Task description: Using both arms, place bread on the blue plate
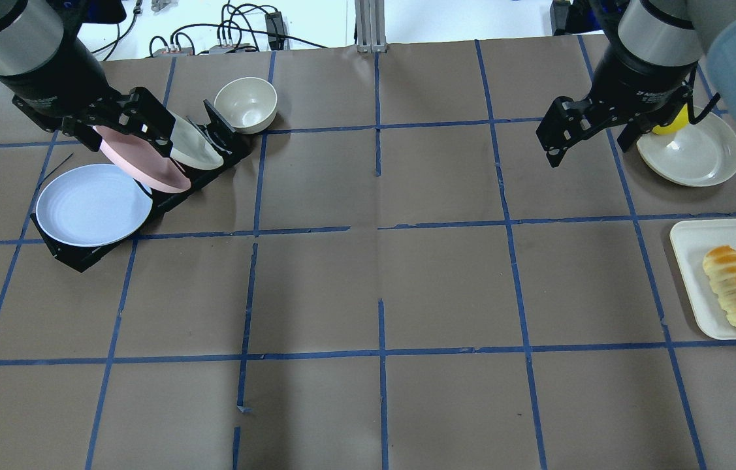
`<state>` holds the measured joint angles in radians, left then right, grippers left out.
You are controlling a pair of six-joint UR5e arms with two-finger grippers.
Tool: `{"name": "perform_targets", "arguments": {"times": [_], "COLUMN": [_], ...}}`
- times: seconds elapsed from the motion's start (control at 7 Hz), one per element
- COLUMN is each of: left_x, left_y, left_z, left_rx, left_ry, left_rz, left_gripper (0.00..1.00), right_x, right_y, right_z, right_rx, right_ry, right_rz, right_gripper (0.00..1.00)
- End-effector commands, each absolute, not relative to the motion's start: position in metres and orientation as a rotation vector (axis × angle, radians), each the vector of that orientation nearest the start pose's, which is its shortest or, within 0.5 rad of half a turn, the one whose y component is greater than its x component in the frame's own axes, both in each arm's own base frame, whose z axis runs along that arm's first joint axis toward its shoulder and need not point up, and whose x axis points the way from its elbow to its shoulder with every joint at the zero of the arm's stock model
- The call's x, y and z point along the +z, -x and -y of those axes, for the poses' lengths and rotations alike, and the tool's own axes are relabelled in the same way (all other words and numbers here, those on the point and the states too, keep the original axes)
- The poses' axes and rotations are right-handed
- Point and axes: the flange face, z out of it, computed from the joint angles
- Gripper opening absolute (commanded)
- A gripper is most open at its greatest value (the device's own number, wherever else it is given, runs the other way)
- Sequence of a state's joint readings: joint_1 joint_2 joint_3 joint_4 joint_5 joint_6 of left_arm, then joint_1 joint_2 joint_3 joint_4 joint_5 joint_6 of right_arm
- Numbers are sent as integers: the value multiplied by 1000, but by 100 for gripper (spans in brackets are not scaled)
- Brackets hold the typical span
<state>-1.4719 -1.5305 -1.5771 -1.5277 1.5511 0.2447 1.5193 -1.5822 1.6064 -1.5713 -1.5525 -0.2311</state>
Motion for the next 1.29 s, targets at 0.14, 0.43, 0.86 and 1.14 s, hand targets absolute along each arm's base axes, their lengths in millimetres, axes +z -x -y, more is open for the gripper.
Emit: {"name": "perform_targets", "arguments": {"times": [0.14,0.43,0.86,1.14], "left_x": [500,500,508,497], "left_y": [94,96,19,-99], "left_z": [489,481,495,493], "left_rx": [-108,-107,-216,-167], "left_ry": [-242,-233,-194,-271], "left_rz": [-3139,-3141,-3092,-3072], "left_gripper": [100,100,100,100], "right_x": [476,475,452,405], "right_y": [-111,-111,-32,87], "right_z": [488,487,502,488], "right_rx": [54,70,16,52], "right_ry": [256,249,394,449], "right_rz": [-3092,-3097,-3136,-3115], "right_gripper": [100,100,100,95]}}
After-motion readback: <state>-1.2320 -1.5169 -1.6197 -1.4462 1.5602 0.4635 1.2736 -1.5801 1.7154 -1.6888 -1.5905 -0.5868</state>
